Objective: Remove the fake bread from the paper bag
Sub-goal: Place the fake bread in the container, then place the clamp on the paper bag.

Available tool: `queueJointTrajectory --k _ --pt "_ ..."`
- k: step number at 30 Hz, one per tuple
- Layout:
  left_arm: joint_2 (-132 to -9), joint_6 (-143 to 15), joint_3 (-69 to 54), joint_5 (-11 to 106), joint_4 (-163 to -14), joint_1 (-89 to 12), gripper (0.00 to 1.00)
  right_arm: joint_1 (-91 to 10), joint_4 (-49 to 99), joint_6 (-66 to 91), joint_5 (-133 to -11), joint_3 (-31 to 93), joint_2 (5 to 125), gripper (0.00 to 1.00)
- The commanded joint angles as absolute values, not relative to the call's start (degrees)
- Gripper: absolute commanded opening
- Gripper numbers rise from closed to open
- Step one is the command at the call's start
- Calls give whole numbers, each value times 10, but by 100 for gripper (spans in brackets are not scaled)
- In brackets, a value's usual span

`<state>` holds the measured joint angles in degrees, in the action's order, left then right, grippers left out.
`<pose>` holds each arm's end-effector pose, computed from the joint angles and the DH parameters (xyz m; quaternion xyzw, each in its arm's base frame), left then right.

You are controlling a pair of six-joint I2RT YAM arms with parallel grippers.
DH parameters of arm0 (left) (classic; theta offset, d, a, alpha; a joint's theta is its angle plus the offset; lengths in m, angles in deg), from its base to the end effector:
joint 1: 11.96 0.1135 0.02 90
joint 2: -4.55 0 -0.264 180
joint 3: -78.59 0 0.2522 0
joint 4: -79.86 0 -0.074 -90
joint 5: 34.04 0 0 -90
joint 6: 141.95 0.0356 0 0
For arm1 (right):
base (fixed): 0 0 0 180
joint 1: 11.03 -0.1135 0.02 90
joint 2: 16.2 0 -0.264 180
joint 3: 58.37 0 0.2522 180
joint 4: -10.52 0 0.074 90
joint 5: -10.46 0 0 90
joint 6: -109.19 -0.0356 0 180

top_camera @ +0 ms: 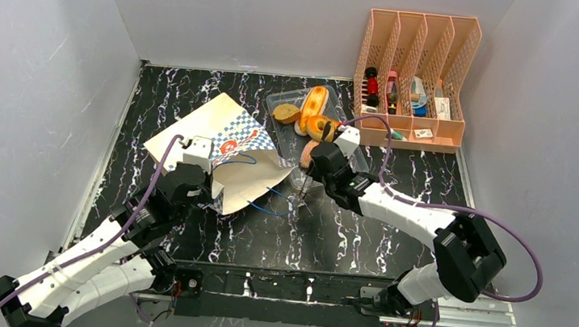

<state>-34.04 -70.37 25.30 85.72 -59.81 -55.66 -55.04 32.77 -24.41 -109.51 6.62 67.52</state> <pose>0.1222 -0.0924 0.2968 0.0455 0.8281 -0.0794 0.5531 0.2347 0.2020 0.2262 0.1041 0.8793 0.1076 0.4521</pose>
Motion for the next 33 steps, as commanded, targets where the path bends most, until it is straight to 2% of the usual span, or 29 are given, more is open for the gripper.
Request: queueJointTrajectory --k 1,6,13,16,23,33 --pt "-338 -702 257 861 -609 -557 0 -548 294 -243 -1104 74 629 32" --pt "-339 -702 258 861 -608 -557 0 -548 286 -243 -1090 57 621 26" --pt "-346 -695 259 858 -614 -557 0 -562 290 -223 -1056 22 553 25" --pt "-373 -690 257 840 -622 -557 0 -607 328 -207 -1040 22 518 25" --pt "-404 -700 265 806 -646 -557 0 -734 353 -252 -1100 13 524 27" --pt "-411 -699 258 778 -660 -557 0 -857 314 -334 -1139 -17 600 27"
